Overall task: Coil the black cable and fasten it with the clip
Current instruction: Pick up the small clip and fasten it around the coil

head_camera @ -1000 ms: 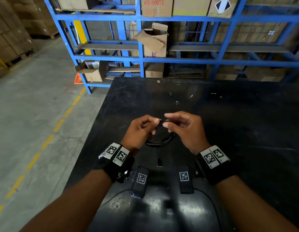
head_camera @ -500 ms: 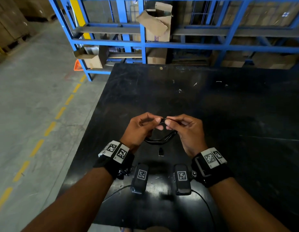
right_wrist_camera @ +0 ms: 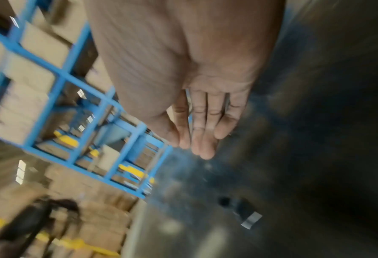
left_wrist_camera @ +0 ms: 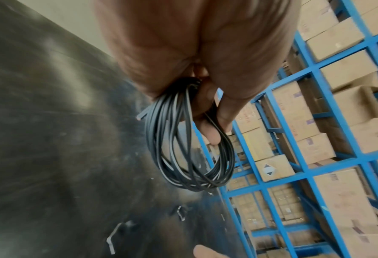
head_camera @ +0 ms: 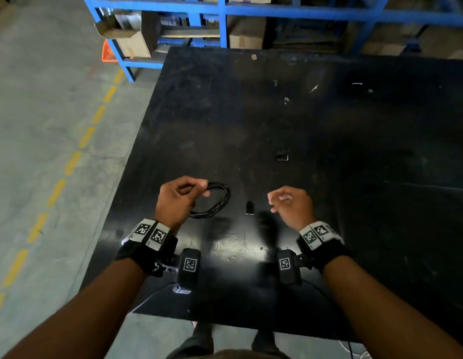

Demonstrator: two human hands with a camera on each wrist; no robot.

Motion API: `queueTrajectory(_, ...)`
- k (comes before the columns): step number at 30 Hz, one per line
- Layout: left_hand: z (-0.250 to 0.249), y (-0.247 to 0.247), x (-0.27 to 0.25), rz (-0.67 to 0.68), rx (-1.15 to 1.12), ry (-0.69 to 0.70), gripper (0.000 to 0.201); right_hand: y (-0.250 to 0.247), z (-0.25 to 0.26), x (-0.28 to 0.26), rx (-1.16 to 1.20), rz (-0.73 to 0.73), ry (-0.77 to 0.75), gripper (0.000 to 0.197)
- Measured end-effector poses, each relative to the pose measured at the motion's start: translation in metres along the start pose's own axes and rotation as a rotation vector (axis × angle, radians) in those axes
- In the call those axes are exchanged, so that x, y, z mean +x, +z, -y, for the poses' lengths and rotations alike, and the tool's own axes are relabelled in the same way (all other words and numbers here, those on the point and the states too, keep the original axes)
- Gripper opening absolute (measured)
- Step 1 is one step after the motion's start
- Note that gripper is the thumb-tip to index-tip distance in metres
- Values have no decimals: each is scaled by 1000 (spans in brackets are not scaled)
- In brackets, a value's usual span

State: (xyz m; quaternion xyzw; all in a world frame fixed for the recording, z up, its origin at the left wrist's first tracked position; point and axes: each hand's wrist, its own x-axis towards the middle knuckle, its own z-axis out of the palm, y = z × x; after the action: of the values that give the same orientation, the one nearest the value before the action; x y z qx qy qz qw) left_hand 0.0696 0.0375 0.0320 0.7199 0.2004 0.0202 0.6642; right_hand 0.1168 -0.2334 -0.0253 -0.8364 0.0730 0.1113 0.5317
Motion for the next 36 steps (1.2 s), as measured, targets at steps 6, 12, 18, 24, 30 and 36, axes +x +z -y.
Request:
queueTrajectory(6, 41, -11, 0, -55, 15, -123, 5, 57, -67, 35, -199, 103, 149, 16)
queueTrajectory(12, 48, -6, 1, -65, 22, -137, 8, 85, -56, 47, -287, 106, 213, 20)
queueTrajectory(18, 48, -2, 1, -59, -1, -142, 8, 80, -52, 36, -335, 108, 72, 31)
queueTrajectory(24, 47, 2, -2, -44, 5, -139, 10, 71, -53, 28, -477, 97, -33, 36)
queueTrajectory(30, 51, 4, -9, -71, 6, -131, 10, 84, -50, 49, -760, 244, -295, 42)
queueTrajectory(36, 49, 5, -12, -98, 31, -84, 15, 79, -46, 50, -563, 148, -148, 10)
